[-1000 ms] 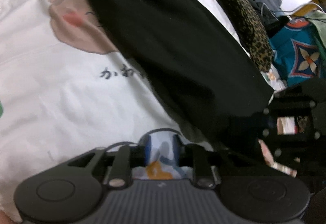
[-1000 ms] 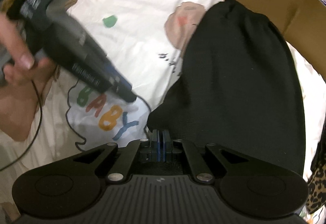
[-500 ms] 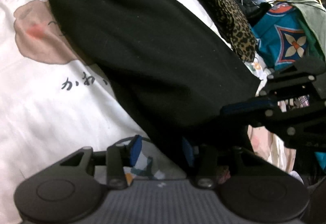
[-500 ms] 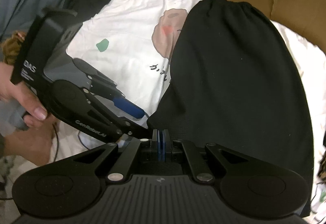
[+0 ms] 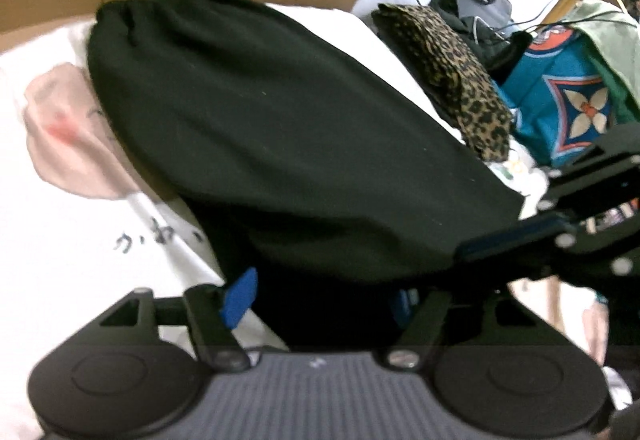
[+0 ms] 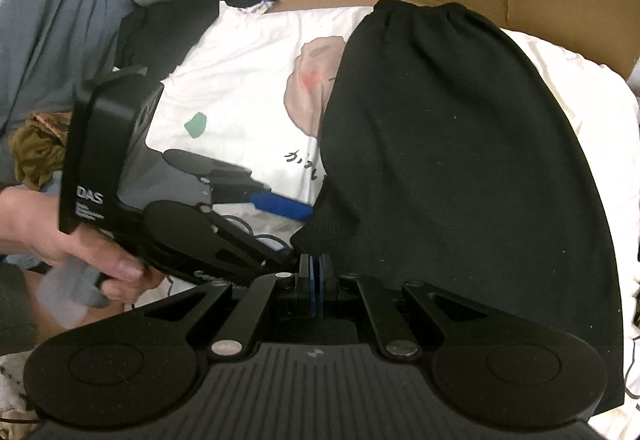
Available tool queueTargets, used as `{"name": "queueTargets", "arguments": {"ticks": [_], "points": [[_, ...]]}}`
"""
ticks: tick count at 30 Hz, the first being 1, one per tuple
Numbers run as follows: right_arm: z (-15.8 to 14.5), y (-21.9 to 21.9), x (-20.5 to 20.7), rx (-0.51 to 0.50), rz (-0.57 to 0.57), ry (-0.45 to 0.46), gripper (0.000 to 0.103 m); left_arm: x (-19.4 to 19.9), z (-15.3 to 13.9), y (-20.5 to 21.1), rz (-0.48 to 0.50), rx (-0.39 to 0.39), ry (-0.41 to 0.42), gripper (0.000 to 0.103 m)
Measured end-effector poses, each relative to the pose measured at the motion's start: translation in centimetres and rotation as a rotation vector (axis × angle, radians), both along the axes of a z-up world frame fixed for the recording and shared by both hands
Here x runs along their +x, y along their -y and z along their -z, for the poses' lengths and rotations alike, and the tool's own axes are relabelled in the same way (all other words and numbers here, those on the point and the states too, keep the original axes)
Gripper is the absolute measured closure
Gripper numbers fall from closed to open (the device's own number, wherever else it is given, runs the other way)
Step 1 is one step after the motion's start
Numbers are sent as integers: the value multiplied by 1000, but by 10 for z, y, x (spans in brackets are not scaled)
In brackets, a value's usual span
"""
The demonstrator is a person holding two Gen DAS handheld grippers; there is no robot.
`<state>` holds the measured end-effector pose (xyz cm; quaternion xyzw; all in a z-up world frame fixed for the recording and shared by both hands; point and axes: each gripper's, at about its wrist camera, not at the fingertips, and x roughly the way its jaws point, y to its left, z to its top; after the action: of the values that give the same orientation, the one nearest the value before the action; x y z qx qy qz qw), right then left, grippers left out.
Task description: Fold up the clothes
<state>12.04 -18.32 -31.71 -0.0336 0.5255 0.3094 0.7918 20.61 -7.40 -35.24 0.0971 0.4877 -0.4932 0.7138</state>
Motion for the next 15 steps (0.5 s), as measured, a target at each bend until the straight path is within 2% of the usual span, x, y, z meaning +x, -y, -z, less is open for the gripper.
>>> {"name": "queueTargets", "arguments": {"ticks": [3, 4, 5, 10, 15], "points": [[2, 4, 1, -6, 10, -3, 103, 2, 5, -3, 8, 31, 5, 68], [3, 5, 2, -8, 15, -5, 103, 3, 6, -5, 5, 29, -6, 87], [4, 7, 3, -11, 20, -7, 103, 5, 6, -8, 1, 30, -16, 96], [7, 12, 4, -23, 37, -9, 103, 6, -1, -17, 7, 12, -15, 98], [7, 10, 2, -23, 16, -12, 103, -2, -10, -26, 25, 30, 8, 98]]}}
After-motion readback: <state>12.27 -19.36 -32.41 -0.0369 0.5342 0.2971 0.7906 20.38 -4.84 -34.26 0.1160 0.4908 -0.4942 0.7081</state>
